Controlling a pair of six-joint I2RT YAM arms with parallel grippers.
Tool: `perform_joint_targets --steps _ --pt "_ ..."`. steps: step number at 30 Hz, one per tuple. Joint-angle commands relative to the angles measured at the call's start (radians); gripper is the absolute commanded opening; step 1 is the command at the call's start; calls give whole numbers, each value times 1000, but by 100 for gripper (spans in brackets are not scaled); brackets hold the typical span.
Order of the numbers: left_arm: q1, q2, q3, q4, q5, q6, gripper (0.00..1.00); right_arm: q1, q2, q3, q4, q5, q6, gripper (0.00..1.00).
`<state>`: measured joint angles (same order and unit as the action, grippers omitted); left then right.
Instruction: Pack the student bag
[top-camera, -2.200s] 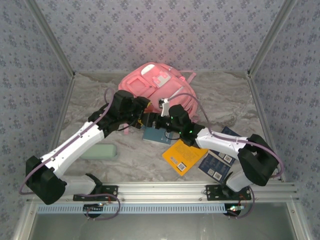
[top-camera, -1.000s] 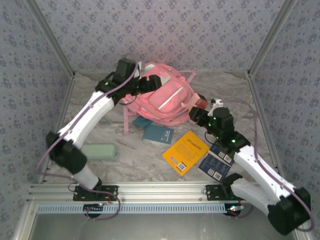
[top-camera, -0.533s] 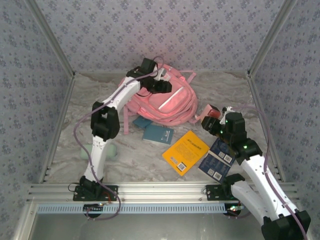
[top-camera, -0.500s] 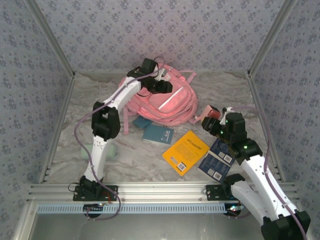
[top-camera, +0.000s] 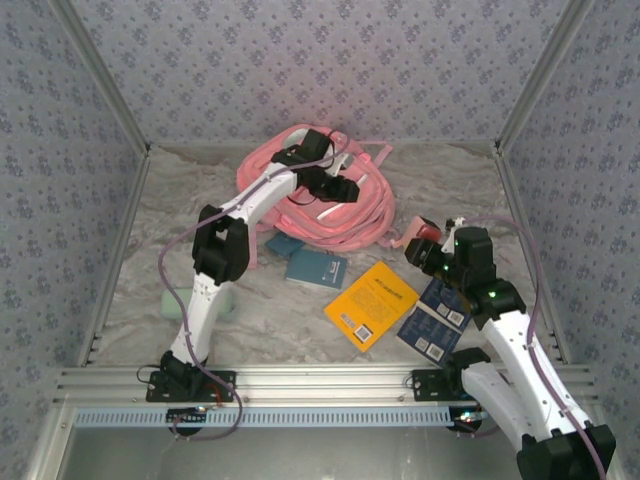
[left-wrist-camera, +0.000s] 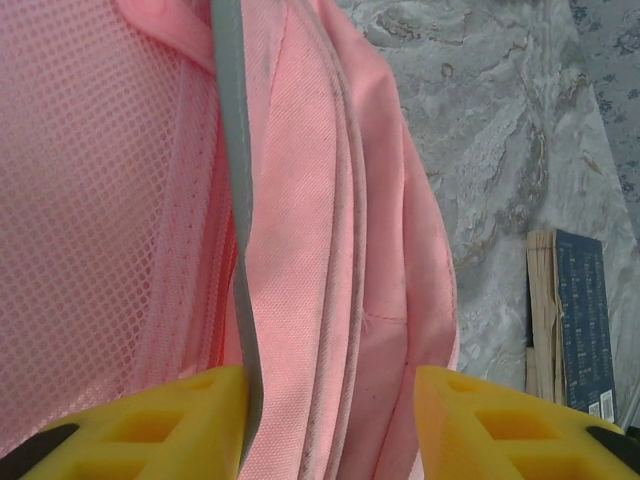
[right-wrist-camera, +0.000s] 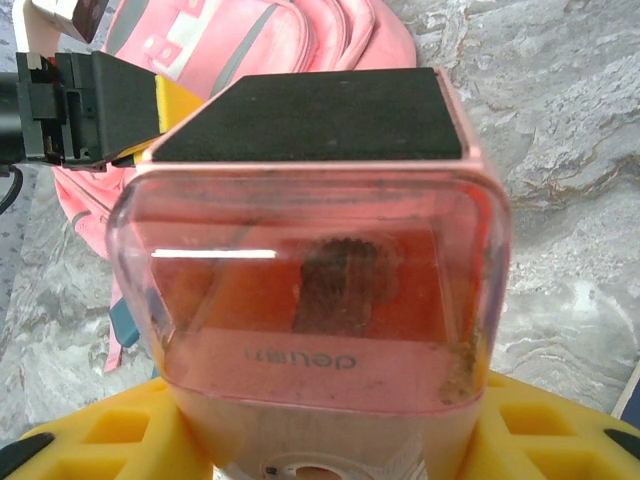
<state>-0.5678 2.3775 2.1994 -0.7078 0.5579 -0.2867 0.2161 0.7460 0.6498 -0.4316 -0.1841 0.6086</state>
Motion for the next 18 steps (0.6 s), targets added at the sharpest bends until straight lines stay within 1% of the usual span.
perform_joint_targets --steps 1,5,8,13,14,16,18 --pt "-2 -4 -16 4 36 16 45 -7 -10 -9 24 -28 -9 31" --pt "3 -4 -31 -4 -9 33 48 -7 -9 -13 28 -32 -3 31" --pt "9 5 -26 -2 -12 35 48 -7 -7 -19 37 -36 1 31" --pt "11 33 4 -9 17 32 41 -7 3 -30 45 -44 6 31" --pt "11 37 9 -12 16 32 40 -7 3 -29 47 -44 7 31" --pt "10 48 19 -17 10 33 34 -7 4 -26 48 -42 7 31" --pt "12 57 35 -33 -3 39 31 -8 6 -18 50 -47 8 31"
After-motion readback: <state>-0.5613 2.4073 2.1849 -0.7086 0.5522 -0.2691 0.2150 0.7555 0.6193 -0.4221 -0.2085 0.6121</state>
